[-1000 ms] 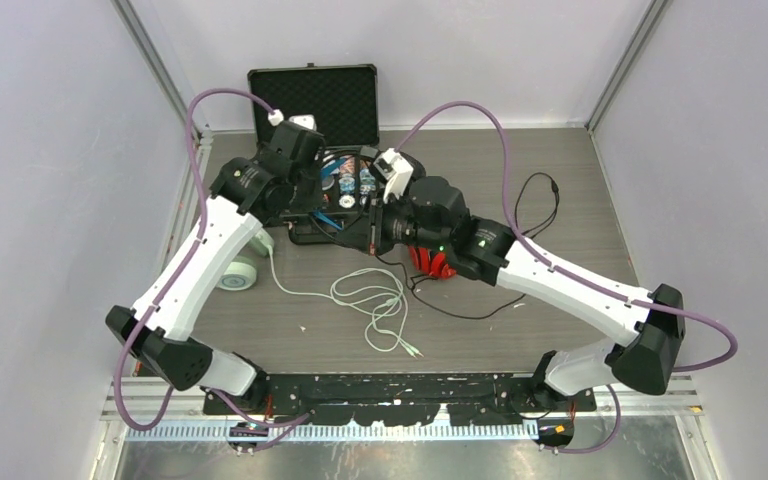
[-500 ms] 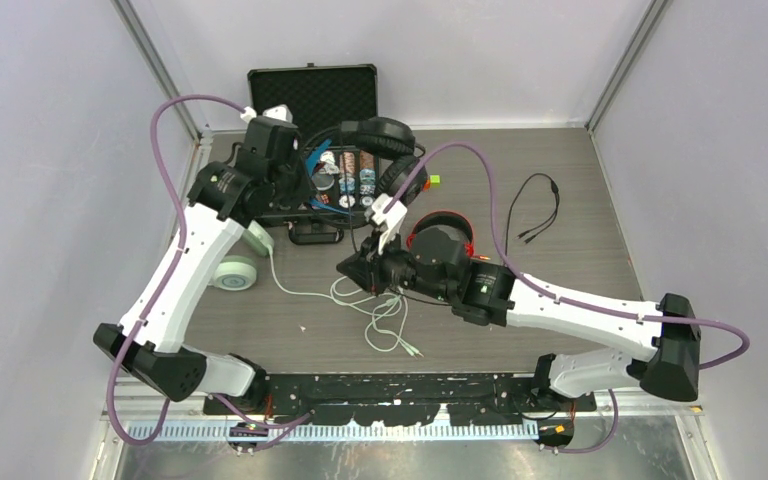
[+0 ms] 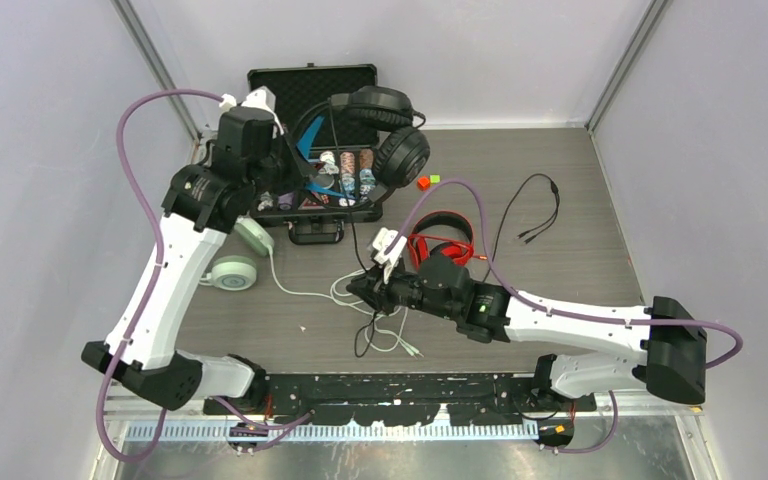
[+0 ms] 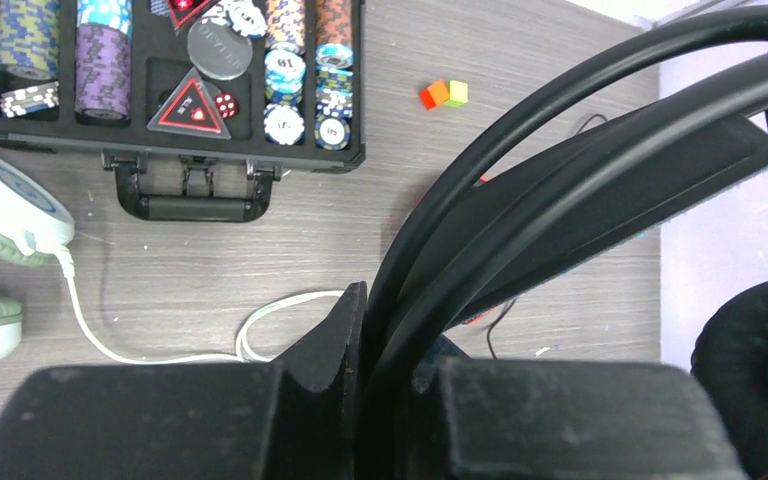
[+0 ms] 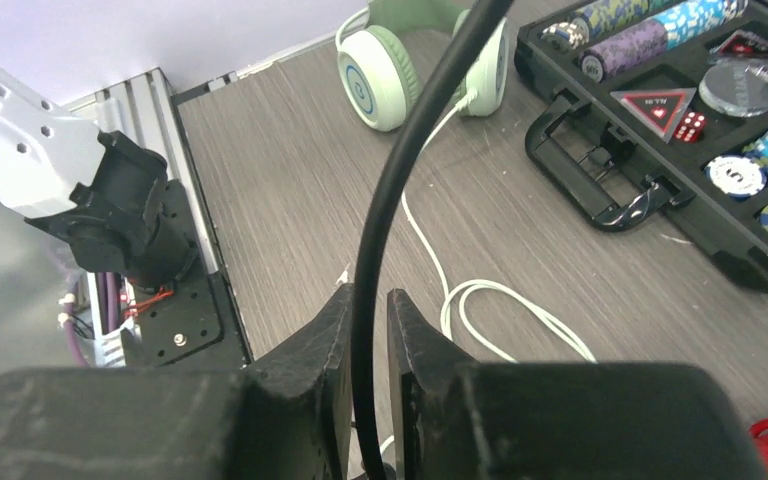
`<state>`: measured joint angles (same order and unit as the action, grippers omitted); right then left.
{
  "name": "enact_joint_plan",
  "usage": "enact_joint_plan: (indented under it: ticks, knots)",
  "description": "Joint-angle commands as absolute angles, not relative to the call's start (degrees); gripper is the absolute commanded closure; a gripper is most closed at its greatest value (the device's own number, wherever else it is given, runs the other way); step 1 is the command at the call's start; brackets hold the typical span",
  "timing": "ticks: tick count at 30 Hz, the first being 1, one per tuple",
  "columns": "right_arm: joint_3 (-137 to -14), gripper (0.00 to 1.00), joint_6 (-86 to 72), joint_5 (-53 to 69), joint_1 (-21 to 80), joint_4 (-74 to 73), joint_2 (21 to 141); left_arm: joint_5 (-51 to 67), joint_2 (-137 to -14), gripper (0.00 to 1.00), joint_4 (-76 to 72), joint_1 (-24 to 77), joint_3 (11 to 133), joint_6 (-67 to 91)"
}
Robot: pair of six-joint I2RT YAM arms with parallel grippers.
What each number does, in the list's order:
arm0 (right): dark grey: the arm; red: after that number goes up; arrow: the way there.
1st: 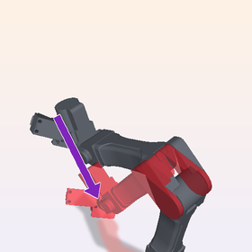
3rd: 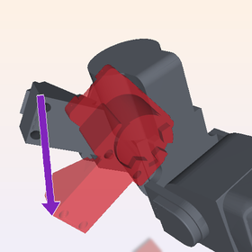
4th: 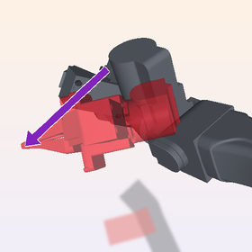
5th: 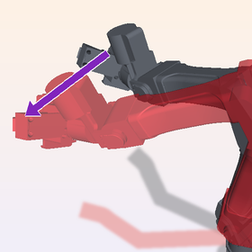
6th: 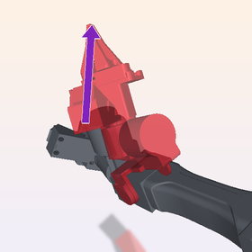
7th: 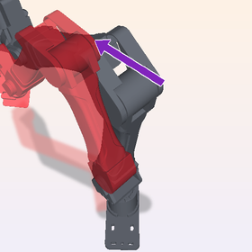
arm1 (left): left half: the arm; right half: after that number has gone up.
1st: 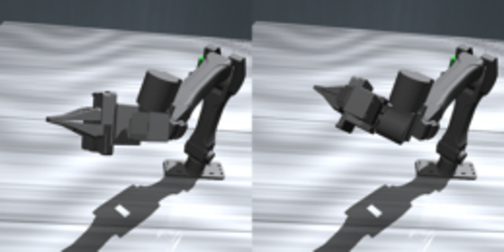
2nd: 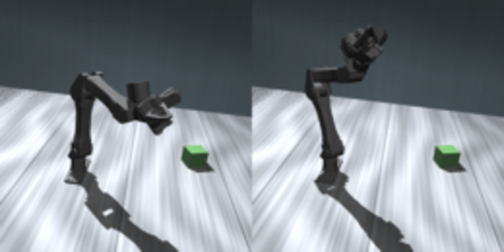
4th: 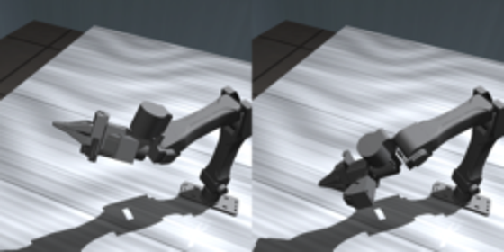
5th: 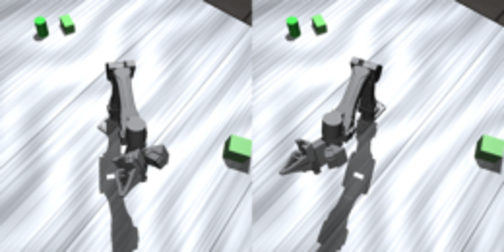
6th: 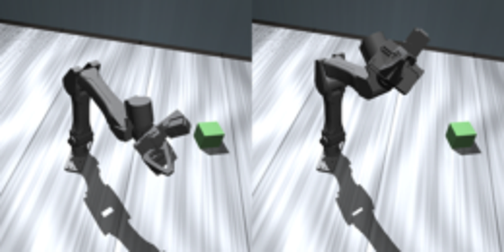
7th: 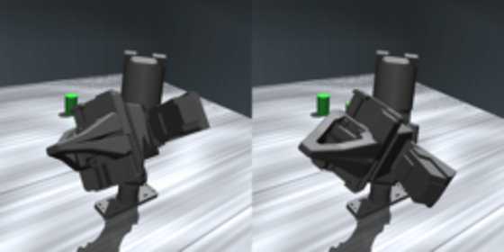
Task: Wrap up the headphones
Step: Wrap the headphones around the headphones.
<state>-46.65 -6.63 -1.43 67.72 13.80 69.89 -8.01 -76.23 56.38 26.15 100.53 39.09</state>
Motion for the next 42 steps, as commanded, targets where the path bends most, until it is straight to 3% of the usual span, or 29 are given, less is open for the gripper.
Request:
enact_joint_plan:
  ticks: [1, 16, 21, 38, 42]
  knots:
    - [-45.39, 0.78, -1.60, -1.95, 68.08, 24.38, 70.34, -4.70, -73.46, 1.00, 51.58, 25.93, 105.96, 42.01]
    - [-37.49, 0.77, -4.58, -4.66, 68.06, 37.60, 76.84, -0.80, -73.92, 1.00, 54.05, 25.93, 112.32, 42.27]
    - [-34.99, 0.99, -6.25, -8.17, 67.16, 40.01, 75.48, -0.96, -74.68, 1.00, 57.13, 25.44, 115.57, 39.53]
    - [-25.59, 1.00, -6.97, -12.67, 64.69, 36.01, 61.66, -2.05, -76.51, 1.00, 60.77, 20.87, 122.23, 33.00]
    - [-25.49, 0.99, -7.07, -13.07, 64.29, 35.88, 62.04, 3.72, -76.20, 1.00, 58.80, 20.48, 121.64, 33.90]
